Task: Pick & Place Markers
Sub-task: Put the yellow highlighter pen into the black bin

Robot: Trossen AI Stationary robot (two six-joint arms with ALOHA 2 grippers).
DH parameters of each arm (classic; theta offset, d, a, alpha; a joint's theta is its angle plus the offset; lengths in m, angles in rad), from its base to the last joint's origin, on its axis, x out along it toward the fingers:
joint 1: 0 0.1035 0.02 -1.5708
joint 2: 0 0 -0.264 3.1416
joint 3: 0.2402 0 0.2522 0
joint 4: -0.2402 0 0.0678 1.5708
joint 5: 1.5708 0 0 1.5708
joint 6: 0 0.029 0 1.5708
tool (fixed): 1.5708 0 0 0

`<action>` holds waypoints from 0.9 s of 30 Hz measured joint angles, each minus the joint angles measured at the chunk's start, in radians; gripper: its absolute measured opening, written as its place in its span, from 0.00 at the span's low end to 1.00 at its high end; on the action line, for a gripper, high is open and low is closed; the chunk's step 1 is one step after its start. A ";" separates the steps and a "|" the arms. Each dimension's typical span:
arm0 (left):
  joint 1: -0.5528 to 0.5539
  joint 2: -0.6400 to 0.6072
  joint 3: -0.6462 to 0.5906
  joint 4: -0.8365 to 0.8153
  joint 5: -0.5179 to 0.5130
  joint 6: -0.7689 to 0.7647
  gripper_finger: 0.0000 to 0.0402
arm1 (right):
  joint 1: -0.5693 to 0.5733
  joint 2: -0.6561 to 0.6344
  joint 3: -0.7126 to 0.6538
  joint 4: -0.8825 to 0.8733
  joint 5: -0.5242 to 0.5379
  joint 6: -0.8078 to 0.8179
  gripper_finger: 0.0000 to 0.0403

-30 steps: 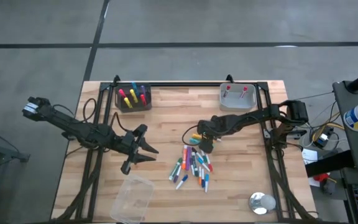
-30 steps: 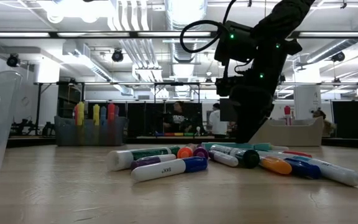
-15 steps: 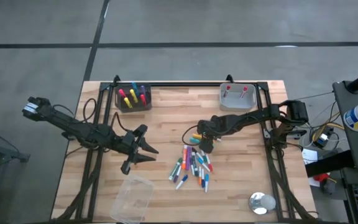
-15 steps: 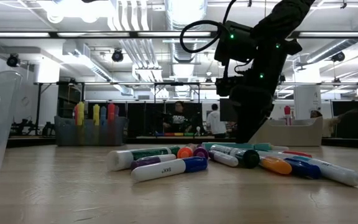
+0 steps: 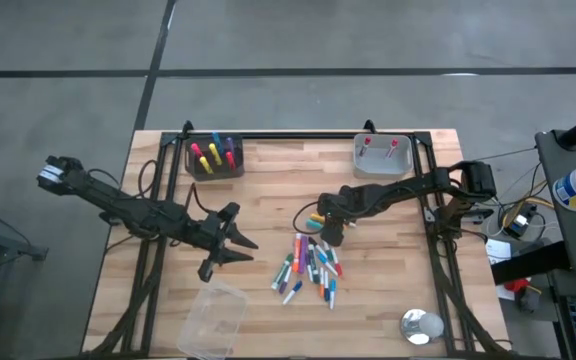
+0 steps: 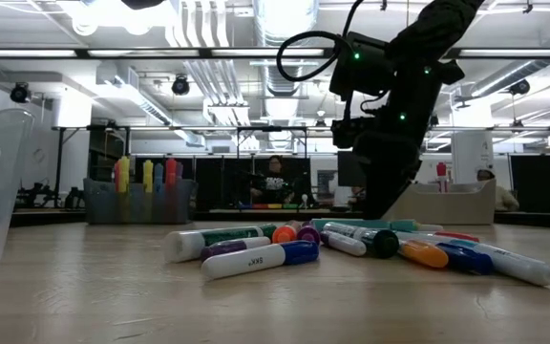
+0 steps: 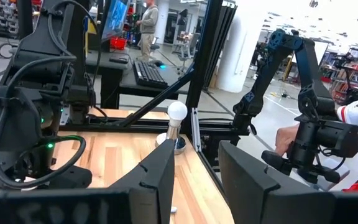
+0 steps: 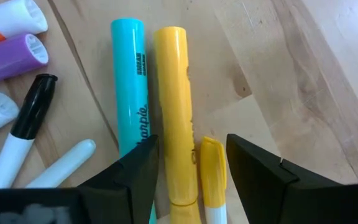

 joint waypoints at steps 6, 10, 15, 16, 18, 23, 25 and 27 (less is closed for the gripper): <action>0.000 0.000 0.000 0.001 0.000 0.000 0.30 | 0.002 0.000 -0.010 -0.001 -0.018 0.004 0.45; 0.000 0.000 0.000 0.002 0.000 0.000 0.30 | 0.004 -0.001 -0.021 0.000 -0.044 0.014 0.45; 0.000 0.000 0.000 0.002 0.000 0.000 0.30 | 0.004 0.000 -0.028 0.000 -0.041 0.016 0.45; 0.000 0.000 0.000 0.002 0.000 0.000 0.30 | 0.004 0.000 -0.028 0.001 -0.041 0.016 0.45; 0.000 0.000 0.000 0.002 0.000 0.000 0.30 | 0.004 0.000 -0.030 0.001 -0.041 0.015 0.44; 0.000 0.000 0.000 0.002 -0.006 0.000 0.30 | 0.004 0.000 -0.032 0.003 -0.040 0.003 0.35; 0.000 0.000 0.000 0.003 -0.021 0.000 0.30 | 0.004 -0.001 -0.031 0.005 -0.036 0.001 0.31; 0.000 0.000 0.000 0.005 -0.028 -0.001 0.30 | 0.003 -0.002 -0.030 0.007 -0.032 -0.006 0.28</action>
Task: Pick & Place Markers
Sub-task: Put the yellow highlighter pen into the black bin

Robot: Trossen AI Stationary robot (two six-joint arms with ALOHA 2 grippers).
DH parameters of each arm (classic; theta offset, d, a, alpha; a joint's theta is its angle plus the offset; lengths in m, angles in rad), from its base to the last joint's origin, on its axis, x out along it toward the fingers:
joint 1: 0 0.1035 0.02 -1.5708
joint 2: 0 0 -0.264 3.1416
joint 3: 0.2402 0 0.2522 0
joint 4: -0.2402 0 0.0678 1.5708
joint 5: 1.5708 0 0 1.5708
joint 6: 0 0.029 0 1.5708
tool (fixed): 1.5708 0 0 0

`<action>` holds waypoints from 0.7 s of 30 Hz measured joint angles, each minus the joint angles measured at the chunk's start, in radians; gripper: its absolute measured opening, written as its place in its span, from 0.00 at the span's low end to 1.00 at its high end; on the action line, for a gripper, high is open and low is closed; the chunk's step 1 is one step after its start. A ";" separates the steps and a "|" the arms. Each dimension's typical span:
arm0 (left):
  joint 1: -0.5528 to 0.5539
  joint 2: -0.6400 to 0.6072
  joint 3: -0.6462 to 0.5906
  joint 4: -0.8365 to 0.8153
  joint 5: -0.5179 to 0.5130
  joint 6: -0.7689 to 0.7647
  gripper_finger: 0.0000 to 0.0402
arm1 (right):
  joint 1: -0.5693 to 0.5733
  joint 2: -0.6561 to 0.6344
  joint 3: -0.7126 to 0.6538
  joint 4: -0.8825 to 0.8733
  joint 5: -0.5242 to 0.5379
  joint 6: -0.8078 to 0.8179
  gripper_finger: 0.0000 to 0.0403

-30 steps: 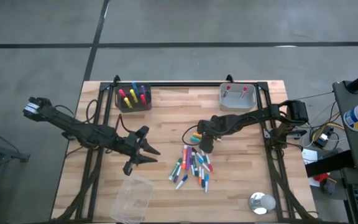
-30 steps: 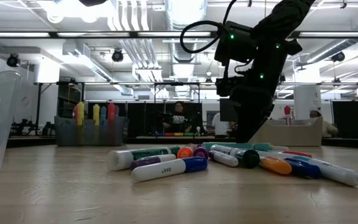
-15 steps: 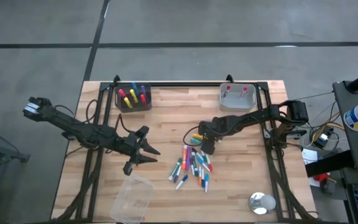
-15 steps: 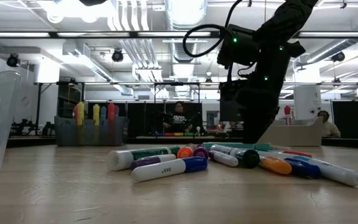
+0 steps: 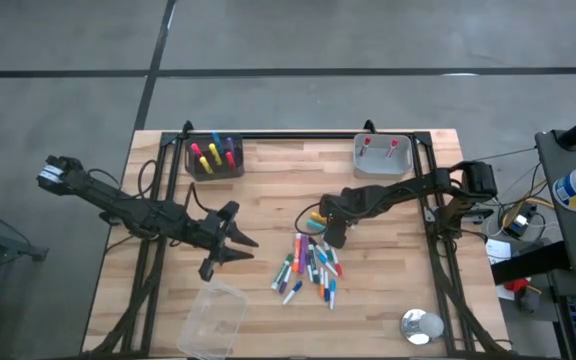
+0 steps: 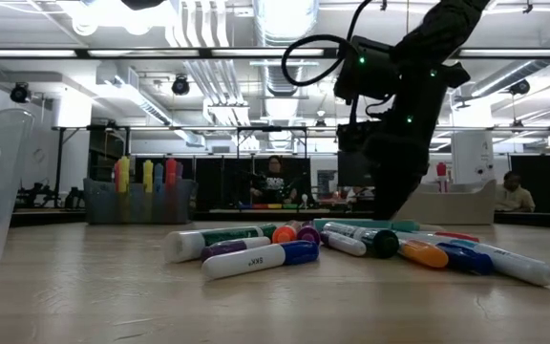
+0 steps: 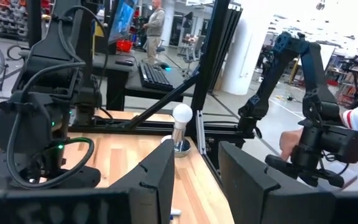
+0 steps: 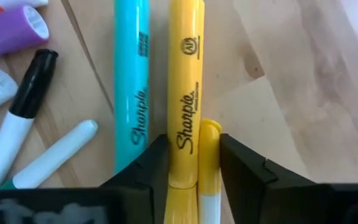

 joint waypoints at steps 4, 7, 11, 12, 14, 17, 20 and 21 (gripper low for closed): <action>0.000 -0.001 0.000 0.004 -0.003 -0.001 0.30 | 0.000 -0.003 0.015 -0.008 0.008 -0.005 0.24; 0.000 -0.001 0.000 0.005 -0.003 -0.001 0.30 | 0.001 0.001 0.028 -0.031 0.006 -0.017 0.23; 0.000 -0.001 0.000 0.005 -0.012 0.000 0.30 | 0.001 -0.005 0.060 -0.060 0.008 -0.045 0.19; 0.000 -0.001 0.000 0.005 -0.012 0.000 0.30 | 0.001 -0.003 0.067 -0.066 0.007 -0.049 0.18; 0.000 -0.001 0.000 0.004 -0.012 -0.001 0.30 | 0.001 -0.004 0.086 -0.074 0.007 -0.051 0.16; 0.000 -0.001 0.000 0.004 -0.011 -0.001 0.30 | 0.001 -0.005 0.097 -0.083 0.006 -0.063 0.17; 0.000 -0.001 0.000 0.004 -0.011 -0.001 0.30 | 0.002 -0.004 0.103 -0.086 -0.015 -0.056 0.22; 0.000 -0.001 0.000 0.004 -0.011 -0.002 0.30 | 0.003 -0.004 0.106 -0.088 -0.028 -0.055 0.23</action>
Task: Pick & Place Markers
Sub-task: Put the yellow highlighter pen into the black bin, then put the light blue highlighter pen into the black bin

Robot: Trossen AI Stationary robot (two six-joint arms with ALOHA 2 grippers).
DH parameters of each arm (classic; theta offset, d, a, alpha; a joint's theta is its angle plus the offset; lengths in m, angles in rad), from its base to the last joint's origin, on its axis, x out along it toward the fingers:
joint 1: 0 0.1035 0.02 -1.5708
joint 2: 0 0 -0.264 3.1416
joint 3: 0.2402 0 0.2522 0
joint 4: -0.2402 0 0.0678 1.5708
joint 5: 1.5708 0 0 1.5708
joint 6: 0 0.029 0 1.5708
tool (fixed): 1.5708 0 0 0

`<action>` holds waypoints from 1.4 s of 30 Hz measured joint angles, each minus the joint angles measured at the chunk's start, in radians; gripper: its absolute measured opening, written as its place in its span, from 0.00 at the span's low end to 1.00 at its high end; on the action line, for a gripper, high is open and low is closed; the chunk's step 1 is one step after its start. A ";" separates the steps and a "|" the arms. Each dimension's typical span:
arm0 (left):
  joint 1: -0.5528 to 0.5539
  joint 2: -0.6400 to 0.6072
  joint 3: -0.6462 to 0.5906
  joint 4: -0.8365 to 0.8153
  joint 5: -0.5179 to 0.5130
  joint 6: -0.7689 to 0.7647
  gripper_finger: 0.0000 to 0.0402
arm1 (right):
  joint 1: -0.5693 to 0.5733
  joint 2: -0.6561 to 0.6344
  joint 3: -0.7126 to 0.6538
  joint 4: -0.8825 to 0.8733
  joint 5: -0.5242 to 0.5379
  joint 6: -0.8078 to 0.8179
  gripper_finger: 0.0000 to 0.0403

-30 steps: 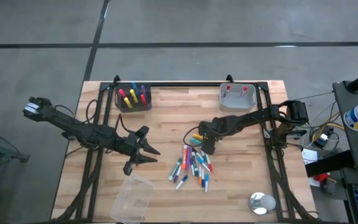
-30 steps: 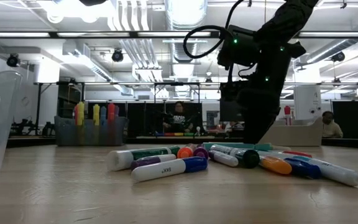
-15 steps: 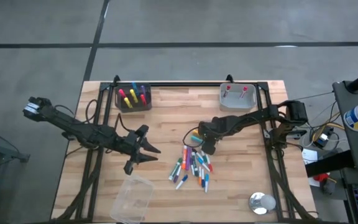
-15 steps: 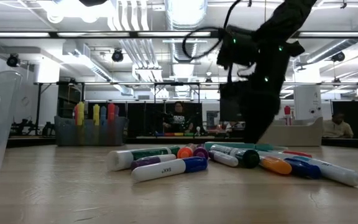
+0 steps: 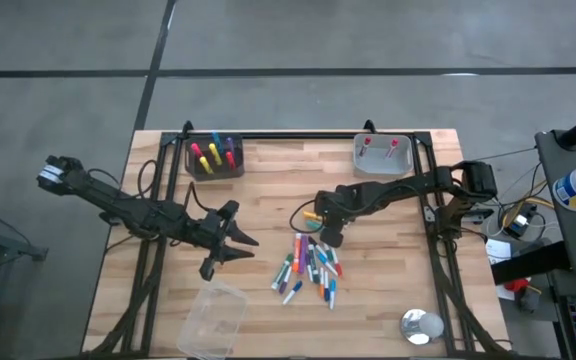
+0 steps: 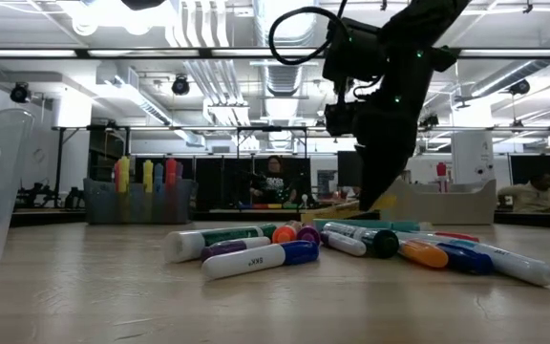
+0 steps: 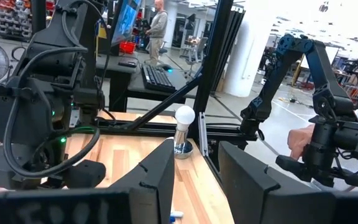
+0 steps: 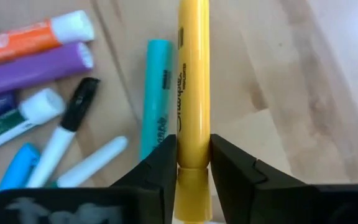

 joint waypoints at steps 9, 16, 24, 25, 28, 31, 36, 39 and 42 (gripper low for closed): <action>0.000 0.000 0.000 -0.006 0.001 0.001 0.30 | 0.007 0.000 0.024 -0.026 -0.016 0.003 0.17; 0.000 0.000 0.000 -0.011 0.001 0.002 0.30 | 0.006 0.000 0.041 -0.038 -0.021 0.011 0.15; 0.000 0.000 0.000 -0.012 0.001 0.004 0.30 | 0.016 0.000 0.036 -0.020 -0.085 0.028 0.37; 0.000 0.000 0.000 -0.012 0.001 0.004 0.30 | 0.016 0.002 0.033 -0.022 -0.085 0.028 0.39; 0.000 0.000 0.000 -0.015 0.001 0.004 0.30 | 0.015 0.005 0.019 -0.016 -0.084 0.031 0.44; 0.000 0.000 0.000 -0.026 0.001 0.004 0.30 | 0.016 0.005 0.002 0.015 -0.085 0.033 0.45; 0.000 0.000 0.000 -0.027 0.001 0.004 0.30 | 0.016 0.005 -0.001 0.033 -0.085 0.036 0.46; 0.000 0.000 0.000 -0.027 0.001 0.004 0.30 | 0.016 0.019 -0.003 0.036 -0.085 0.036 0.46; 0.000 0.000 0.000 -0.027 0.001 0.004 0.30 | 0.019 0.050 -0.003 0.050 -0.085 0.036 0.46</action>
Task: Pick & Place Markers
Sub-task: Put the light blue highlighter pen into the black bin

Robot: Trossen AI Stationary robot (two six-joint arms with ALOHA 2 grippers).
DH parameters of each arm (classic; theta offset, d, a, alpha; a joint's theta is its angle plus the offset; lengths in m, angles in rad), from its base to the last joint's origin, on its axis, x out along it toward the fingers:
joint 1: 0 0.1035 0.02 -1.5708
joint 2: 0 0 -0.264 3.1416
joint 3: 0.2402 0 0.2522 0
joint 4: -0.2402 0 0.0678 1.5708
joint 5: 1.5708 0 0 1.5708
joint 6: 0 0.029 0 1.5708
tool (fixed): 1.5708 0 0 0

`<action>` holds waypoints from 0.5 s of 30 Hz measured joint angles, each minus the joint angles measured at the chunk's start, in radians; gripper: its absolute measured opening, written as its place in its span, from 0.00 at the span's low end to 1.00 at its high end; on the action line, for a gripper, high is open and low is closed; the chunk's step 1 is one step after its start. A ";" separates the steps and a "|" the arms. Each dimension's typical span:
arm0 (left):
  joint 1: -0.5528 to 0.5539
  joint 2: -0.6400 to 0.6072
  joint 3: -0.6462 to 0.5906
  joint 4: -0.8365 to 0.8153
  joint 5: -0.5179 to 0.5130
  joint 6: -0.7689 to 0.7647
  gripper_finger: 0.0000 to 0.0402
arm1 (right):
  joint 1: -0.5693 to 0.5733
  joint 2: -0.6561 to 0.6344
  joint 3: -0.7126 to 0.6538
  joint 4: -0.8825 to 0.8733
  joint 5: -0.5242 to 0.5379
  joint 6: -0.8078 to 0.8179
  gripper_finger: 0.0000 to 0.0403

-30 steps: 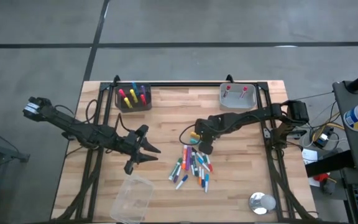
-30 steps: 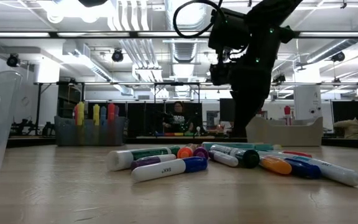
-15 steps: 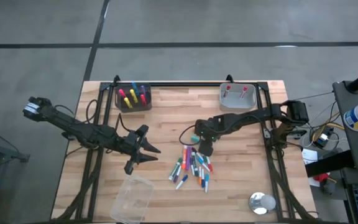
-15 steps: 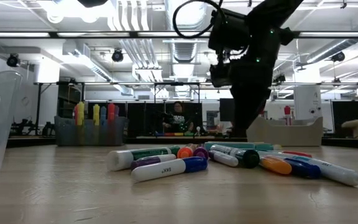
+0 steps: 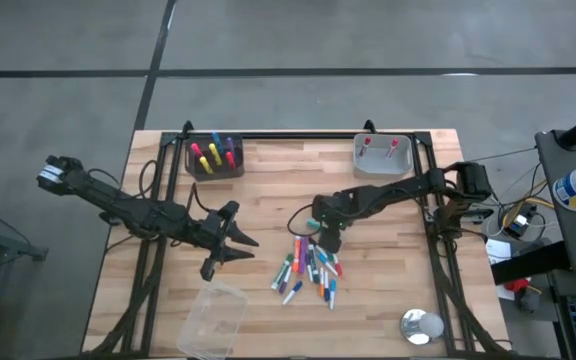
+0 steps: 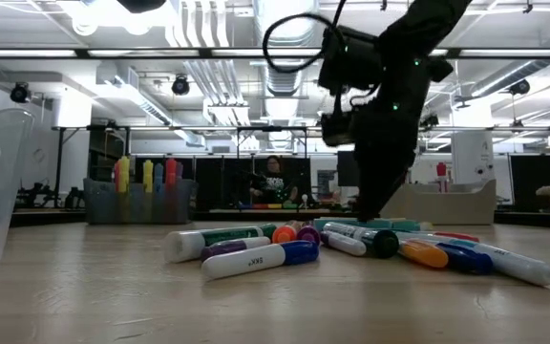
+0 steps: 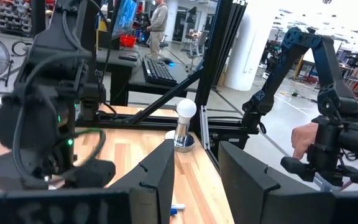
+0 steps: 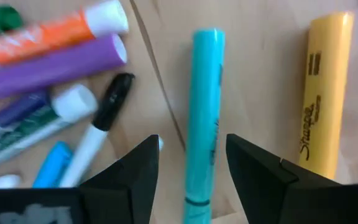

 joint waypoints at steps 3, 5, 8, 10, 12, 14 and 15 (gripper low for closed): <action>0.000 0.000 0.000 0.001 0.000 0.000 0.30 | 0.004 0.032 -0.001 -0.003 0.003 0.000 0.46; 0.000 0.000 0.000 0.001 0.000 0.000 0.30 | 0.004 0.040 0.000 -0.001 0.001 0.000 0.46; 0.000 0.000 0.000 0.001 0.000 0.000 0.30 | 0.003 0.048 0.002 -0.001 0.002 0.000 0.46; 0.000 0.000 0.000 0.001 0.000 0.000 0.30 | 0.003 0.048 0.002 -0.001 0.002 0.000 0.45; 0.000 0.000 0.000 0.000 0.000 0.000 0.30 | 0.003 0.048 0.002 -0.001 0.003 0.000 0.43; 0.000 0.000 0.000 0.000 0.000 0.000 0.30 | 0.003 0.048 0.001 -0.002 0.005 -0.002 0.39; 0.000 0.000 0.000 -0.001 0.000 0.000 0.30 | 0.003 0.048 0.001 -0.002 0.005 -0.004 0.37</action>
